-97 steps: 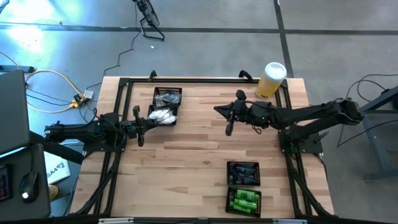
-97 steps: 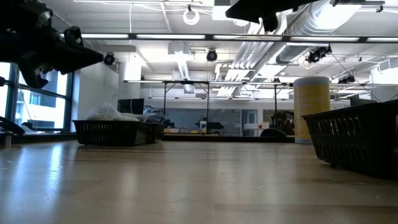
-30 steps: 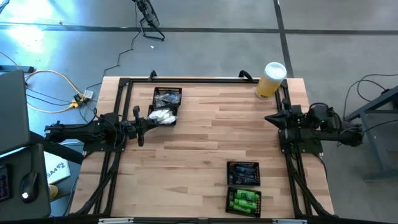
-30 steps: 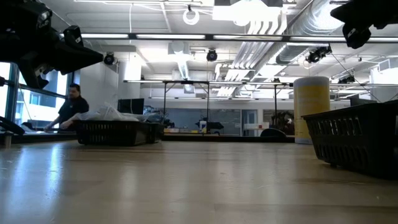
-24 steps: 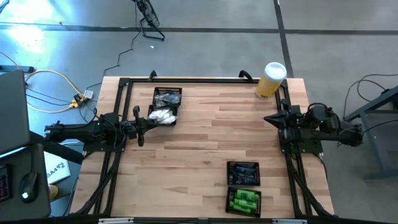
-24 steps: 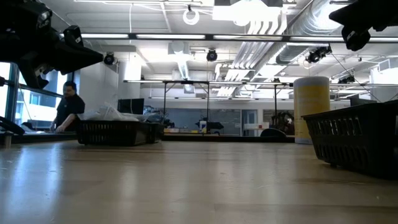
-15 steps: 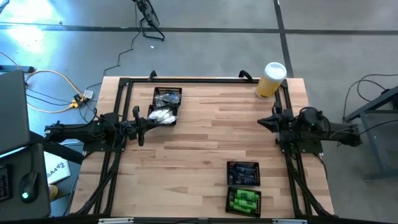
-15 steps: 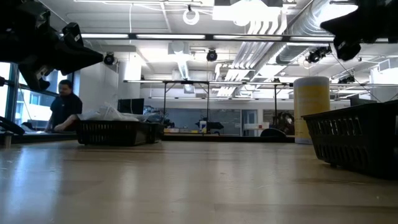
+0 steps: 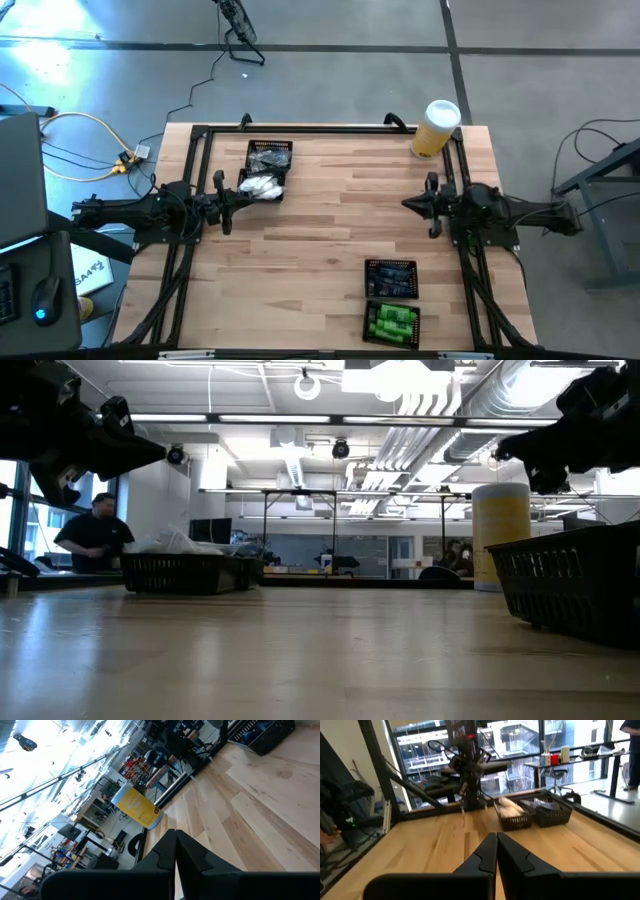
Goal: Pick & Place Travel size toiletries
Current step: Return to Home Position
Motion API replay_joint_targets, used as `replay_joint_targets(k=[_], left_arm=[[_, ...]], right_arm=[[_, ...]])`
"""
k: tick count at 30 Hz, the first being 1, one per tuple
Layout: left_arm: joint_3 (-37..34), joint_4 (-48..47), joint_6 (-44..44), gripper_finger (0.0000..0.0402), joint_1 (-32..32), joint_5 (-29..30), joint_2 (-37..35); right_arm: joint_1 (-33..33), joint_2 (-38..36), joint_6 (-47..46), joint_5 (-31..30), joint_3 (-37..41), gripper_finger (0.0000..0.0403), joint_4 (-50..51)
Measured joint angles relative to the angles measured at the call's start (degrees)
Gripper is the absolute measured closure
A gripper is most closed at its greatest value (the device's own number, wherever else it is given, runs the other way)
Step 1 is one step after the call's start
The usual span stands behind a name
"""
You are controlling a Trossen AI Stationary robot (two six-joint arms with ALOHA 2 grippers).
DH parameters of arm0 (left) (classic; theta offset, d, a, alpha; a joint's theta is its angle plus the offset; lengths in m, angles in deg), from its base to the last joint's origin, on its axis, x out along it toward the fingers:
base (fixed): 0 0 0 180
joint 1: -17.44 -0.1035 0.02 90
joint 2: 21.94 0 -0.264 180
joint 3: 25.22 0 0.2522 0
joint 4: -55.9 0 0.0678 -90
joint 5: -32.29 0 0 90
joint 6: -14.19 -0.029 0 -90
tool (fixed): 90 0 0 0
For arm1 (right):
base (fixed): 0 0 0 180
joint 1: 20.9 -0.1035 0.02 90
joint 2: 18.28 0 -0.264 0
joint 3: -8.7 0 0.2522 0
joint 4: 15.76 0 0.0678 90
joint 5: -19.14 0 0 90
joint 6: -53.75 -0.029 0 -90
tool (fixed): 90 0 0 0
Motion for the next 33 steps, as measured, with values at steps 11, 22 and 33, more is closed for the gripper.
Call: replay_joint_targets(k=[11,22,33], left_arm=[[-0.01,0.00,0.01,0.0396,0.00,0.00,0.02],[-0.01,0.00,0.02,0.0396,-0.01,0.00,0.02],[-0.01,0.00,0.02,0.0396,-0.01,0.00,0.02]], right_arm=[[0.02,1.36,1.92,0.37,0.07,0.0399,1.34],[0.02,1.38,2.05,0.28,0.11,0.0399,1.21],[0.00,1.40,2.07,0.22,0.13,0.0399,1.19]])
